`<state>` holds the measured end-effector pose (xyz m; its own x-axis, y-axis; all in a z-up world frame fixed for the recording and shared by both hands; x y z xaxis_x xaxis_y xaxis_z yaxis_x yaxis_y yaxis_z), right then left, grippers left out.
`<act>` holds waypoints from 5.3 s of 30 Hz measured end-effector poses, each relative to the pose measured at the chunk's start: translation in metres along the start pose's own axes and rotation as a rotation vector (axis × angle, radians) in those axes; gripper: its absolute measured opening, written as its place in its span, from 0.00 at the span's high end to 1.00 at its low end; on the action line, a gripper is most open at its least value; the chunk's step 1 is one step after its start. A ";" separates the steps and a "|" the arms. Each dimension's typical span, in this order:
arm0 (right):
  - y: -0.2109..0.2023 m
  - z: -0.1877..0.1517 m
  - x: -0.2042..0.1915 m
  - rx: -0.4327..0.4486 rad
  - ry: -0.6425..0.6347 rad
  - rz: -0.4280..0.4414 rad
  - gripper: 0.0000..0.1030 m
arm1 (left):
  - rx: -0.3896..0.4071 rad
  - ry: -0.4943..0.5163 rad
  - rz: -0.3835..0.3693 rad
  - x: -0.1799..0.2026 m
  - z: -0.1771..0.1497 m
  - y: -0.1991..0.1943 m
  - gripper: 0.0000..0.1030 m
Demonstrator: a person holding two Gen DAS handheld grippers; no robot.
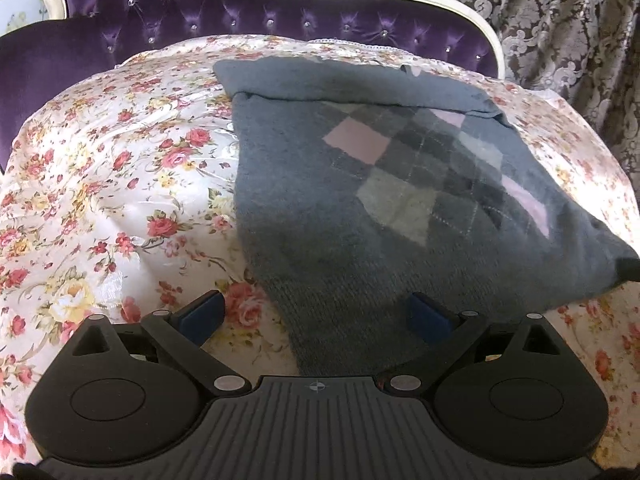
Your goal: Fold small clothes
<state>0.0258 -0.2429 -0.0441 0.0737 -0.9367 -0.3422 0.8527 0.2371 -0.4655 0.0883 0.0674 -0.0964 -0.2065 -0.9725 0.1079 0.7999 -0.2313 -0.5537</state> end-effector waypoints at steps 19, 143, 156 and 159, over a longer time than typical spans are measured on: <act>0.011 -0.007 0.020 -0.021 0.150 0.026 0.33 | -0.038 -0.001 -0.060 0.006 -0.001 -0.011 0.34; 0.248 0.152 0.039 0.230 -0.059 -0.190 0.14 | 0.102 0.042 0.217 -0.019 0.170 0.270 0.00; 0.261 0.147 0.111 0.027 0.042 -0.094 0.04 | 0.086 0.044 0.223 -0.019 0.172 0.271 0.00; 0.270 0.149 0.102 -0.036 -0.018 -0.111 0.00 | 0.050 0.030 0.212 -0.021 0.178 0.274 0.00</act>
<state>0.3410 -0.3129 -0.0830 -0.0104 -0.9621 -0.2724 0.8367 0.1408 -0.5292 0.4117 0.0199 -0.1033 -0.0470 -0.9984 -0.0317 0.8541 -0.0237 -0.5196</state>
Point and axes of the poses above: each gripper's, at about its wrist camera, not at the fingertips, and y roughly the way its jaws point, x to its right, z to its top, the point moved 1 cm from there along y, roughly the way its jaws point, and after that the axes turned 13 degrees about x, right-handed, at the moved point
